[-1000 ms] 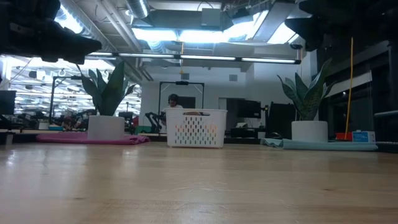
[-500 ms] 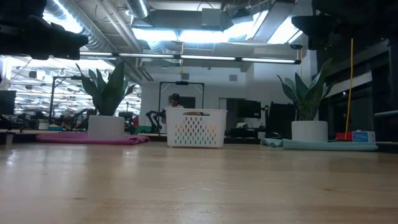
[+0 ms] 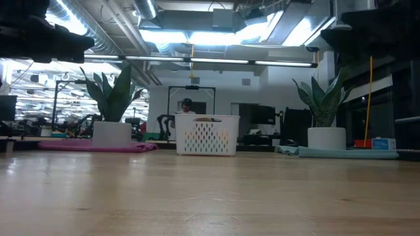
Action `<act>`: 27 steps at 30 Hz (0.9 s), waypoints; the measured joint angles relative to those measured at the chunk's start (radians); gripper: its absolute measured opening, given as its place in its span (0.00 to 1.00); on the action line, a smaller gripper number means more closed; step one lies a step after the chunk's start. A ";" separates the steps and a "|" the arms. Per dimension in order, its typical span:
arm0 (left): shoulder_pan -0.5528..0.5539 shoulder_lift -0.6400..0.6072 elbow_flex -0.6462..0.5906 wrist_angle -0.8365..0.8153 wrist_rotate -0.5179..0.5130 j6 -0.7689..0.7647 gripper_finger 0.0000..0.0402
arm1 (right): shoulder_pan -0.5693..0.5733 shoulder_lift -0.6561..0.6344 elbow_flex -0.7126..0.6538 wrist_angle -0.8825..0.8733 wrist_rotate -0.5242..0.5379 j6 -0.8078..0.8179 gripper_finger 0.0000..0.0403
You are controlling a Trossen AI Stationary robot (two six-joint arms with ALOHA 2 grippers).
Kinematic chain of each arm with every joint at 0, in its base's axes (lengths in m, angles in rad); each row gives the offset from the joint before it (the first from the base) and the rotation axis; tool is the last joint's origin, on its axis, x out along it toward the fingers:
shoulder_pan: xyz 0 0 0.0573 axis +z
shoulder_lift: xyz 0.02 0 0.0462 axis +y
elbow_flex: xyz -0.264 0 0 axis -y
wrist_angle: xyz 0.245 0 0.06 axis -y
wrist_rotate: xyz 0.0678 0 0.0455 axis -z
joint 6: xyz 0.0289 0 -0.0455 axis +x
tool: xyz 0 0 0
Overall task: Pick and placing Produce into tupperware
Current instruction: Return to Home Position
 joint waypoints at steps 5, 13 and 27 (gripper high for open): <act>0.000 0.000 0.000 0.000 0.000 0.000 0.10 | 0.000 -0.046 -0.013 -0.088 0.028 -0.051 0.63; 0.000 0.000 0.000 0.001 0.000 0.000 0.15 | 0.000 -0.044 -0.013 -0.115 0.075 -0.020 0.63; 0.000 0.000 0.000 0.001 -0.001 0.000 0.22 | -0.009 -0.086 -0.013 -0.153 0.073 -0.082 0.63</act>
